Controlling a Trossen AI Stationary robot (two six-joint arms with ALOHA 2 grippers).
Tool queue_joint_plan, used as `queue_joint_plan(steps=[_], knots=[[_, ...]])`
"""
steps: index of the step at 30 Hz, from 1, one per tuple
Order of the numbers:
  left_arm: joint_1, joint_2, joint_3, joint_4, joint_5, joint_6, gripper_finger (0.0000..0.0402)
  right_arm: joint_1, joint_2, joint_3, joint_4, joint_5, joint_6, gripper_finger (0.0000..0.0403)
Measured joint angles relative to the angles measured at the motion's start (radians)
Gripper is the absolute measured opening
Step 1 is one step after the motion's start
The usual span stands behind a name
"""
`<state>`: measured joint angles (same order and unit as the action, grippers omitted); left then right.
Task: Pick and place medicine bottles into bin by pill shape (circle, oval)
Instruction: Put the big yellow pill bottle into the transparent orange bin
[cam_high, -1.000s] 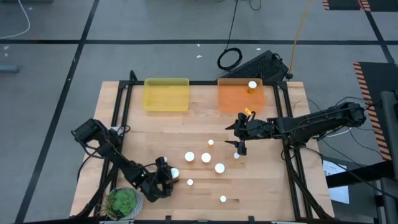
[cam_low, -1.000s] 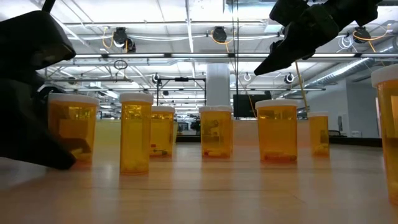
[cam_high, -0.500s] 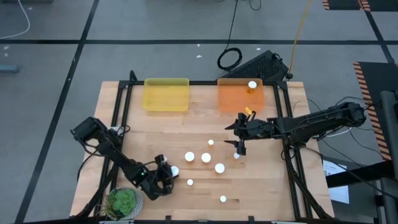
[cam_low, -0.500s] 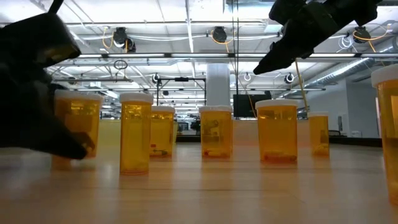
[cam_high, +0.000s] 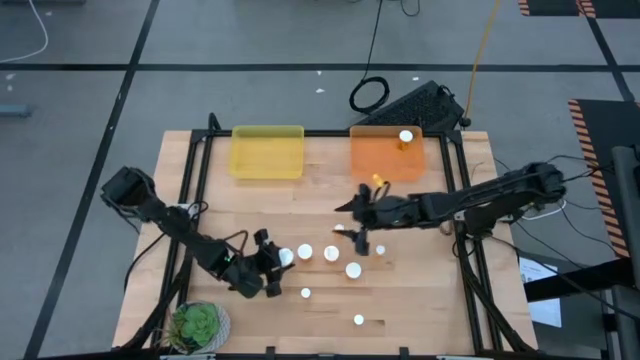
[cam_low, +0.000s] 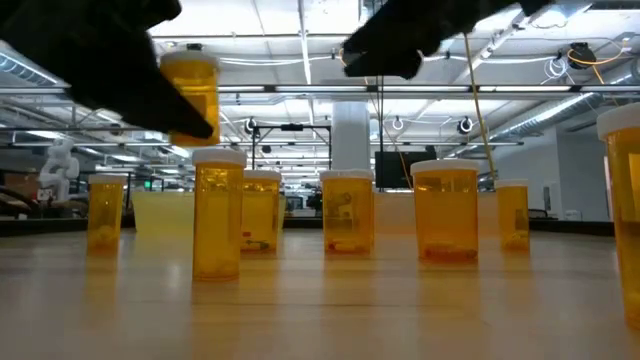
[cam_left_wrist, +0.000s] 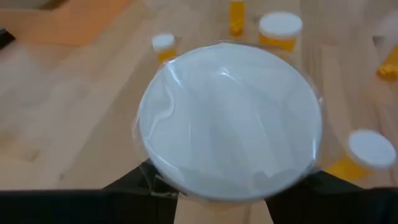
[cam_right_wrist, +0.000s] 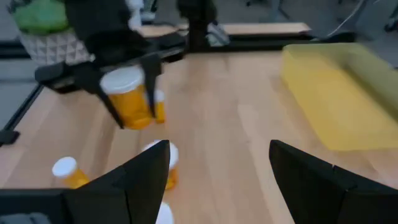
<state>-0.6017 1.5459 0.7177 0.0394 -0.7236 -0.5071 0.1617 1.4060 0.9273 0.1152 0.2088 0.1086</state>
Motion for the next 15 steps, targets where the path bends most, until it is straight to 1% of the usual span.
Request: queue_joint_plan(steps=[2, 5, 7, 9, 12, 15], knots=[[0.021, -0.02, 0.0, -0.014, 0.024, 0.026, 0.0186, 0.013, 0.083, 0.096, -0.042, -0.006, -0.019, 0.0267], [0.054, -0.046, 0.001, -0.029, 0.061, 0.051, 0.0187, 0.033, 0.192, 0.228, -0.07, -0.046, -0.047, 0.0267], [0.073, -0.056, 0.001, -0.053, 0.09, 0.062, 0.0188, 0.039, 0.259, 0.316, -0.083, -0.075, -0.066, 0.0267], [0.092, -0.064, 0.001, -0.064, 0.126, 0.069, 0.0188, 0.041, 0.311, 0.393, -0.135, -0.092, -0.064, 0.027], [0.117, -0.063, 0.002, -0.092, 0.182, 0.071, 0.0188, 0.037, 0.37, 0.483, -0.189, -0.124, -0.03, 0.028], [0.141, -0.064, 0.002, -0.099, 0.215, 0.091, 0.0188, 0.029, 0.41, 0.525, -0.205, -0.132, -0.029, 0.0295]])
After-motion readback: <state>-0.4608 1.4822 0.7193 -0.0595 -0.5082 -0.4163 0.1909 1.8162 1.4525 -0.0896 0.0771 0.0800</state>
